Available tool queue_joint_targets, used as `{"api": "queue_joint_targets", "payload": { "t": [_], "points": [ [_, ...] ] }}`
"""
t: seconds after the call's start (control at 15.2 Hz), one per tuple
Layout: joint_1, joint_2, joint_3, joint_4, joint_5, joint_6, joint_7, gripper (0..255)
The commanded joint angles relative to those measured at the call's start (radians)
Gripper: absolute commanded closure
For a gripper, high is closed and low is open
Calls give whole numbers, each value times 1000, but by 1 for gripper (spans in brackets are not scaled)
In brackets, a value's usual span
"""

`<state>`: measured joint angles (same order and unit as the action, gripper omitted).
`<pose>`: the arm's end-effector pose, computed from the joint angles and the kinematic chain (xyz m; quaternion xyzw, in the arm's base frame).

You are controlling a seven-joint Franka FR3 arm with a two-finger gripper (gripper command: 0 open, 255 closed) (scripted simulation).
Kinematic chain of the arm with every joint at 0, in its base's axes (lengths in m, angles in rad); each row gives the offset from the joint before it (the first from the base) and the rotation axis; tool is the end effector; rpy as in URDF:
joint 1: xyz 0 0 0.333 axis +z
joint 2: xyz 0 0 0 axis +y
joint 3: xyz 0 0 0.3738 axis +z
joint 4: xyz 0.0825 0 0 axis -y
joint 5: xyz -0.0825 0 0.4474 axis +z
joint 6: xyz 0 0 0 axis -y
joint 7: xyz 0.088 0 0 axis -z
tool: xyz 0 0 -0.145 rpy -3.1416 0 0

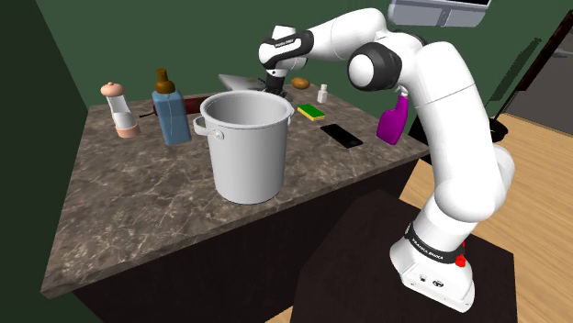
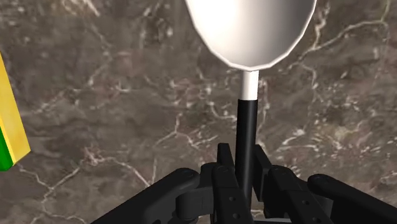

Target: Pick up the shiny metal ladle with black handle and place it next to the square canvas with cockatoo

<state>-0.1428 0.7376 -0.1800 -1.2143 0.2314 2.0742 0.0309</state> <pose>0.8369 -0.2167 0.3379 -0.9771 0.1970 -0.0725 0.0359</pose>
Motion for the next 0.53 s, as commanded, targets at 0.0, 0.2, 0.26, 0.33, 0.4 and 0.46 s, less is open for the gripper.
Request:
{"api": "queue_joint_targets", "payload": {
  "t": [0.0, 0.2, 0.26, 0.33, 0.4, 0.46],
  "points": [
    [-3, 10, 0, -5, 0, -3, -2, 255],
    [-1, 5, 0, -11, 0, -1, -1, 0],
    [-1, 2, -1, -16, 0, 1, -2, 0],
    [-1, 1, -1, -17, 0, 1, -2, 0],
    [-1, 2, -1, -16, 0, 0, -2, 0],
    [-3, 10, 0, -5, 0, -3, -2, 0]
  ]
}}
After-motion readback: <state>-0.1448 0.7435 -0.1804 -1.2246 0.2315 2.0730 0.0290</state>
